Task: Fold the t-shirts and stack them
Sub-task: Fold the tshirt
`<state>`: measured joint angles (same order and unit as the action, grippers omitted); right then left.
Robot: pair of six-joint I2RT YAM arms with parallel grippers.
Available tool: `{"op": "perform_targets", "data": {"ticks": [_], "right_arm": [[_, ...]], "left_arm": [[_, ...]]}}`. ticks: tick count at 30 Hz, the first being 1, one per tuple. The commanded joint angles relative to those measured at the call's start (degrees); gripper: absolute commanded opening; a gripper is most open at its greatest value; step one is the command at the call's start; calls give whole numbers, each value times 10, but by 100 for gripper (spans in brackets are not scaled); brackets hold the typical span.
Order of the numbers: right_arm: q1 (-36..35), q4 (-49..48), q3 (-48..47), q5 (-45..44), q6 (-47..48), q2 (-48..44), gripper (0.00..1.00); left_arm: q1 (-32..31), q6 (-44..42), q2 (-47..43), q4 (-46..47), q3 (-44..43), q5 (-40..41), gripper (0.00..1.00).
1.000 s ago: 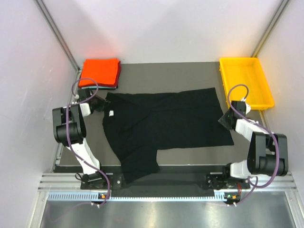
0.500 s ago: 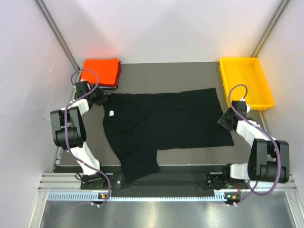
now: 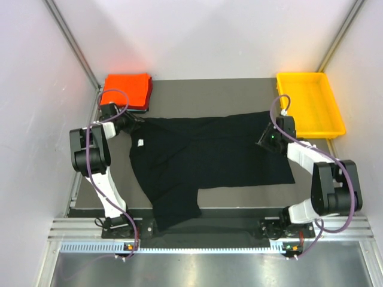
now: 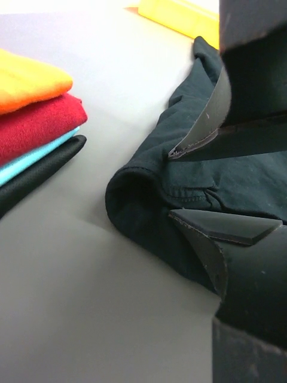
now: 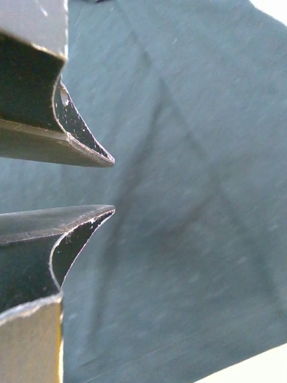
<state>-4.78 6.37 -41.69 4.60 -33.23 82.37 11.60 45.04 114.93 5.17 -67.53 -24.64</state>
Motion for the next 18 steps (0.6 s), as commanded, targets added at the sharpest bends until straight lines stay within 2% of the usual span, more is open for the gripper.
{"op": "perform_targets", "data": {"ticks": [1,8,11,15,18], "right_arm": [[-5,-49,-46,8,-6,39,33],[-5,-29,-75,-72,-19,104,31],[-6,-17,-74,-103,-30,116,31],[-8,-25,-66,-99,-32,110,31],[-12,-10,-84,-91,-26,97,32]], "left_arm": [[0,-9,-5,-18,-11,32,43],[-1,9,-26,-112,4,134,41],[-4,11,-37,-107,19,123,41],[-7,-13,-48,-183,-29,122,42],[-8,-51,-79,-240,-68,159,45]]}}
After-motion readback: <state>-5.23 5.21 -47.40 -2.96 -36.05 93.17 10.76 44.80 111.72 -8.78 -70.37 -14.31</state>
